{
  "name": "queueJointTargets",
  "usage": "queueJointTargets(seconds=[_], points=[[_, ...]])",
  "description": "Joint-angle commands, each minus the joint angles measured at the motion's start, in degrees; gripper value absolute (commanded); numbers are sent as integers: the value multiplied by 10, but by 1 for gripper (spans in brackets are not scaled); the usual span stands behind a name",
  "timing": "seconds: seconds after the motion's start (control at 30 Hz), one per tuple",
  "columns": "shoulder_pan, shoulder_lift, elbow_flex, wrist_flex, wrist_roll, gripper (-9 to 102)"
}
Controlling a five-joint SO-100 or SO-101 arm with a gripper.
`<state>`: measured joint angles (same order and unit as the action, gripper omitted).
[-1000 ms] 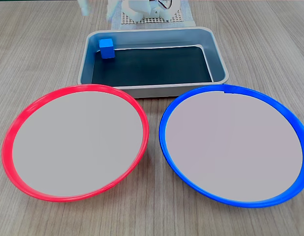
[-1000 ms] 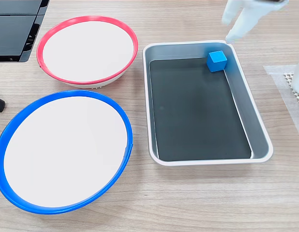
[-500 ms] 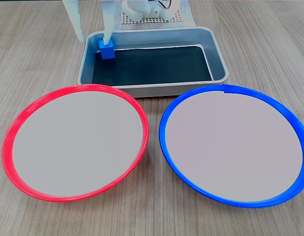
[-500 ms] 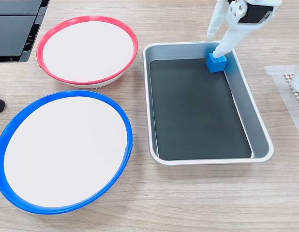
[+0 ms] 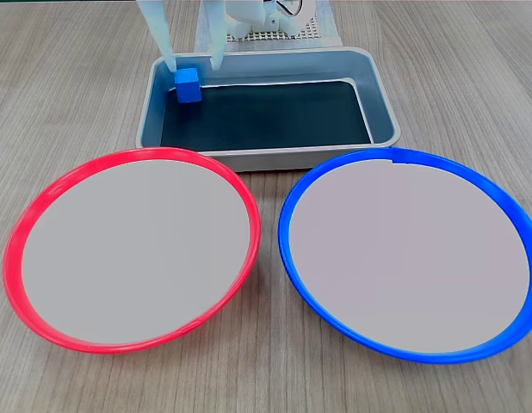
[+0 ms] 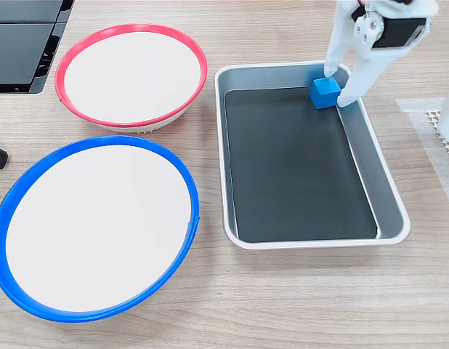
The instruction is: Move a blue block from tray to blue dish
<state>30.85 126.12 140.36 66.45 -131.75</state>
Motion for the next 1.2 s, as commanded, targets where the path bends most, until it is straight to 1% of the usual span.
queueJointTargets(seconds=[0.0,0.37,0.43,0.5,0.57,0.63,0.67,0.73,0.77,0.83,0.9,0.97,1.0,1.03,1.07,1.1,1.17], points=[[11,11,9,-27,-7,18],[27,10,54,-106,-28,17],[25,9,76,-125,-29,11],[17,8,88,-135,-15,1],[0,8,90,-136,17,0],[-35,20,77,-112,83,0],[-78,40,54,-76,162,0],[-133,64,13,-36,272,0],[-162,71,-13,-19,342,0],[-217,76,-77,4,490,0],[-265,58,-149,1,635,0],[-311,11,-229,-24,770,0],[-327,-17,-258,-43,812,0],[-340,-48,-285,-69,854,0],[-359,-120,-332,-114,911,0],[-367,-172,-363,-145,938,0],[-376,-265,-419,-180,954,0]])
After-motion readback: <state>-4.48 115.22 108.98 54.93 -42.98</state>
